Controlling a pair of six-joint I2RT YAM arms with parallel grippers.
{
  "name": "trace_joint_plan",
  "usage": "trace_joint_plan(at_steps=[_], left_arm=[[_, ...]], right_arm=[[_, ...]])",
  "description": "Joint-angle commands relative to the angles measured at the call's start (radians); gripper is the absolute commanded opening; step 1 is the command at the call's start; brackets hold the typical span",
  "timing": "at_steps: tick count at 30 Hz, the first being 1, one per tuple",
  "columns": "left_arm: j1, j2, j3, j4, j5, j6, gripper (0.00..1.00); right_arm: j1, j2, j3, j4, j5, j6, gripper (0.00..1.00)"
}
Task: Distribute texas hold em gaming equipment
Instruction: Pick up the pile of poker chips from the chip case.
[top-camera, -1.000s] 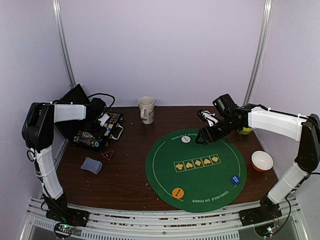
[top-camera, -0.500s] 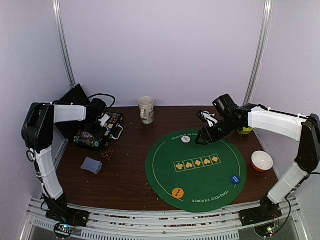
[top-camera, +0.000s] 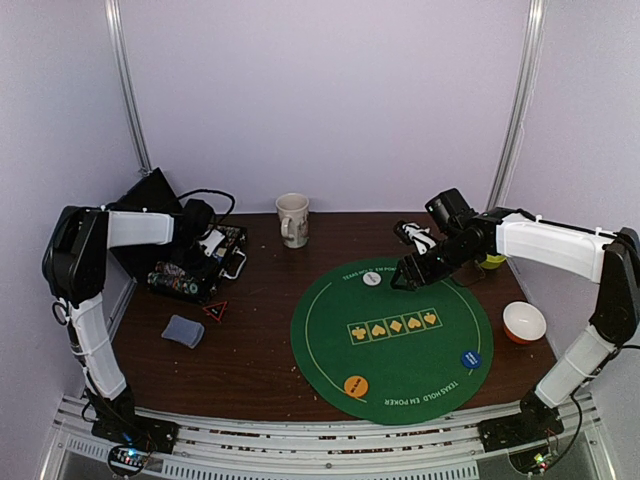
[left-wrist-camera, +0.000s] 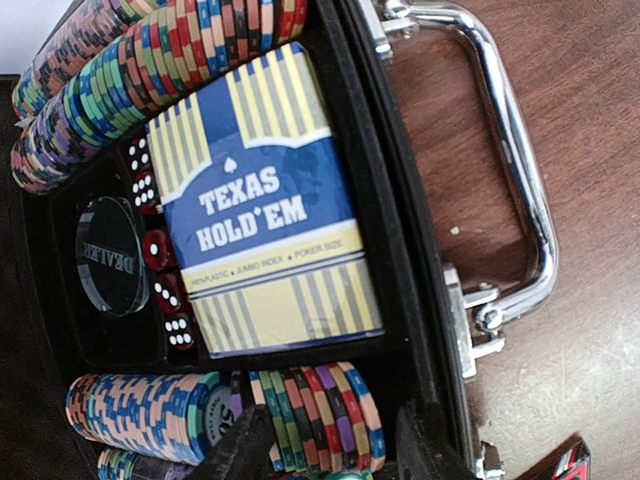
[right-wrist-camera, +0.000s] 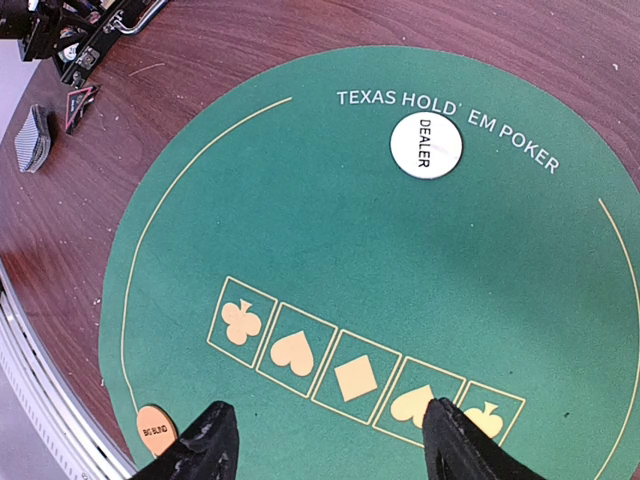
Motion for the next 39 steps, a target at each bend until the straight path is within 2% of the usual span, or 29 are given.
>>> trace_joint_plan(at_steps=[1, 8, 15, 24, 39], left_arm=[[0.007, 0.009, -0.029, -0.052, -0.039, 0.007, 0.46], [0.007, 0.004, -0.026, -0.052, -0.047, 0.004, 0.48], [0.007, -0.076, -0.044, 0.002, -0.025, 0.027, 0.48], [0.007, -0.053, -0.046, 0.002, -0.079, 0.028, 0.45], [0.009, 0.007, -0.033, 0.006, -0.114, 0.033, 0.51]], right_arm=[[-0.007, 0.003, 0.018, -0.027, -0.007, -0.007, 0.65], [-0.007, 0.004, 0.019, -0.036, -0.011, -0.008, 0.65], [-0.007, 0.016, 0.025, -0.041, -0.022, -0.011, 0.65], [-0.007, 0.030, 0.032, -0.050, -0.039, -0.017, 0.65], [-0.007, 0.043, 0.037, -0.060, -0.054, -0.020, 0.65]])
